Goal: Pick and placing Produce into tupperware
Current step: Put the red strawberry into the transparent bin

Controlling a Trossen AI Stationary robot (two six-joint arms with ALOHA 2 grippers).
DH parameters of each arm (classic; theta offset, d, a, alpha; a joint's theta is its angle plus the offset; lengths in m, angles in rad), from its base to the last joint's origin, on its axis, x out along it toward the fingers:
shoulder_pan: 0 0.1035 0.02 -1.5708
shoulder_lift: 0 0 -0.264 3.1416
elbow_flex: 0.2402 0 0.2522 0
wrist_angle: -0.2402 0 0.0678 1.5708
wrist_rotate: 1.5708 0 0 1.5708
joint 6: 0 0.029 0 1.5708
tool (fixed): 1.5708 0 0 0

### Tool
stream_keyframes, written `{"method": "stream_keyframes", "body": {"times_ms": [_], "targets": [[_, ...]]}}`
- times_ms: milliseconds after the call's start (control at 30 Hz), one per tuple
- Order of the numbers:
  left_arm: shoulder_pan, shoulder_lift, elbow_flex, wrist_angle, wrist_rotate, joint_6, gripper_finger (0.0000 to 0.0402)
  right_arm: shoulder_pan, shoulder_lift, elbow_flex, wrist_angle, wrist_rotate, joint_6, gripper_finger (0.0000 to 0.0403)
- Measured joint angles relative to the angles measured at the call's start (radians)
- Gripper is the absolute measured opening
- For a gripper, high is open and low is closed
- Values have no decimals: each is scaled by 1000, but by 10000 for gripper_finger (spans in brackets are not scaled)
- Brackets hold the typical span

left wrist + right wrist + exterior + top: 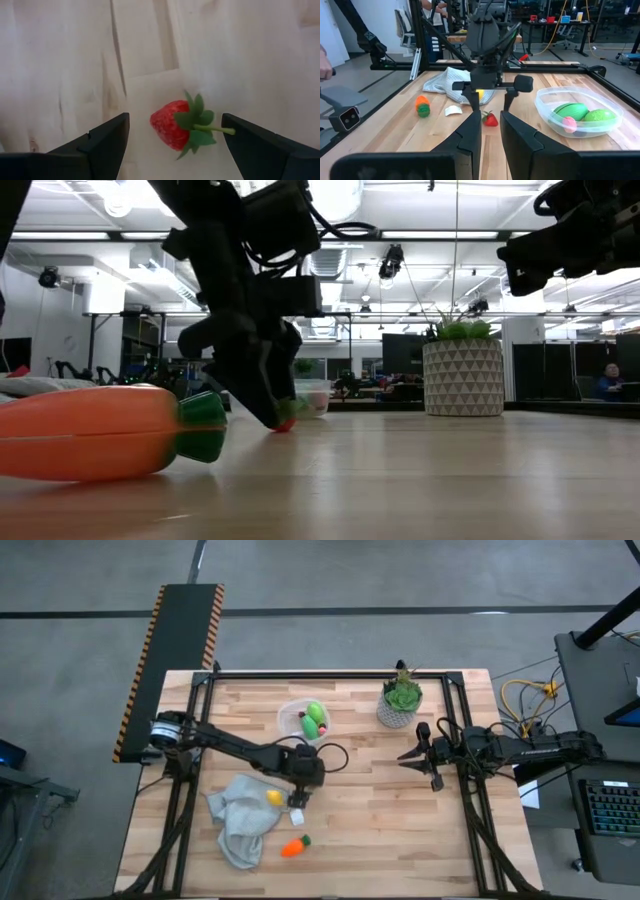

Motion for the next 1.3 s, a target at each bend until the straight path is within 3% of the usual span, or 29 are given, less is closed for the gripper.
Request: {"method": "stream_keyframes", "body": {"times_ms": [567,1300], "targets": [[17,18,-5,10,18,27,284,0,0,0,0,0,0,63],[23,20,-9,24,16,27,141,0,0,0,0,0,8,63]]}}
